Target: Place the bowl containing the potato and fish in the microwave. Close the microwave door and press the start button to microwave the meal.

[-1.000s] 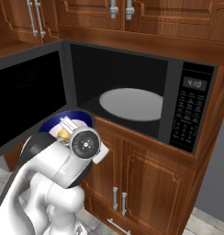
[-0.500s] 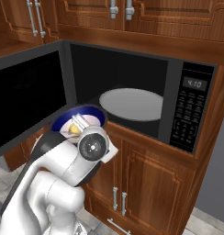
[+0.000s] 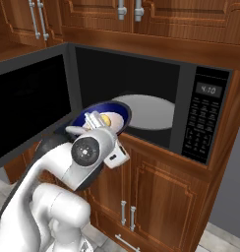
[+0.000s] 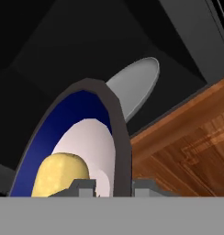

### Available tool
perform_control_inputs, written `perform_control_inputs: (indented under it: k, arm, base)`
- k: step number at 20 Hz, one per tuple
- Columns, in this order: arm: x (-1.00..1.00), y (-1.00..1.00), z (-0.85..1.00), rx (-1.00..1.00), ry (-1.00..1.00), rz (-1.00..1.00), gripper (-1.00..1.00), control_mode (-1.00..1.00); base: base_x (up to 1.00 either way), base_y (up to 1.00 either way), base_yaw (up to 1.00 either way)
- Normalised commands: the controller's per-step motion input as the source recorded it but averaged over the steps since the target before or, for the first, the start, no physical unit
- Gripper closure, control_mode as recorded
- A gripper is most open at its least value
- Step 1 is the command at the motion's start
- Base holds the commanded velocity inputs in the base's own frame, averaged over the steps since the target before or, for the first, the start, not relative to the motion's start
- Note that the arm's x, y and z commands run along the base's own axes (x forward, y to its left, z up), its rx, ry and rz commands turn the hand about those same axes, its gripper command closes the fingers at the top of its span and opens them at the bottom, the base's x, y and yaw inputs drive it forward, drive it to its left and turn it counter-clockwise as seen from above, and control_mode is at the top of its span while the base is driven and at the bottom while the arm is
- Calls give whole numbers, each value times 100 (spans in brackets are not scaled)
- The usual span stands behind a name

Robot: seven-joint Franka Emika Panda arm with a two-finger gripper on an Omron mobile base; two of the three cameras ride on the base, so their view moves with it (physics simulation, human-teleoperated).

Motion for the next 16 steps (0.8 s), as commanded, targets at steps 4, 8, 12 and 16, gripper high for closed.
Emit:
perform_control_inputs:
  k: [4,8,12,16]
  arm:
    - [26,-18,20,9,0,-18,100,-100]
    - [34,-27,5,17,2,0,100,-100]
    - [46,-31,4,18,2,0,100,-100]
    - [51,-27,0,5,10,0,100,-100]
  base:
    - [0,0,0]
    - [0,0,0]
    - [0,0,0]
    - [0,0,0]
